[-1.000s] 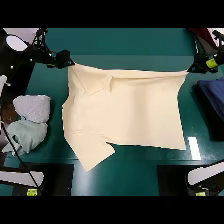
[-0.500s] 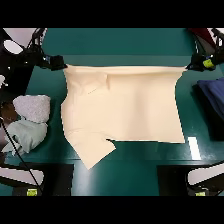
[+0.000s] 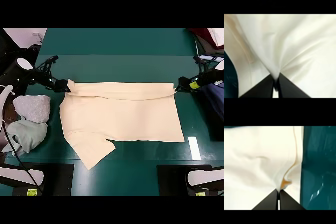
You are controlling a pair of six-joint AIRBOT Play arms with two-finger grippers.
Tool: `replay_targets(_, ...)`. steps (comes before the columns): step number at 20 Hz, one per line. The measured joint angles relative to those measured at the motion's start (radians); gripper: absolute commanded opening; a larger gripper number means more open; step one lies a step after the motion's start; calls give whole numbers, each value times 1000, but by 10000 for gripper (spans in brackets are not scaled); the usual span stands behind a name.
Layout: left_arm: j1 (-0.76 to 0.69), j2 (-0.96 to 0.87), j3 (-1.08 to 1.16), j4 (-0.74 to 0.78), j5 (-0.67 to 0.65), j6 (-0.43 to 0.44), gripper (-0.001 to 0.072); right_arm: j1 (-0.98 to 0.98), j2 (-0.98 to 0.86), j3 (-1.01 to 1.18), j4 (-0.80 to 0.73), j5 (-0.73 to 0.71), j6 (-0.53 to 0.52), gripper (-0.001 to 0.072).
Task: Fold the shirts.
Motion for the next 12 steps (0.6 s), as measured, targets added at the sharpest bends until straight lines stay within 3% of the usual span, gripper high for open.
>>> replay_targets(1,0,0,-10,3,0,-13,651,6,1,-16,0,-4,0,219)
replay_targets(2,1,0,-16,4,-1,-29,650,8,2,-24,0,-5,0,397)
replay_targets(4,7,5,-26,9,-29,-52,542,7,3,-26,1,14,-1,398)
replay_targets(8,48,83,-50,34,-124,-85,542,-42,39,-11,0,140,-1,398)
replay_targets(12,69,282,-212,58,-175,-130,542,-116,157,-76,0,202,-1,398)
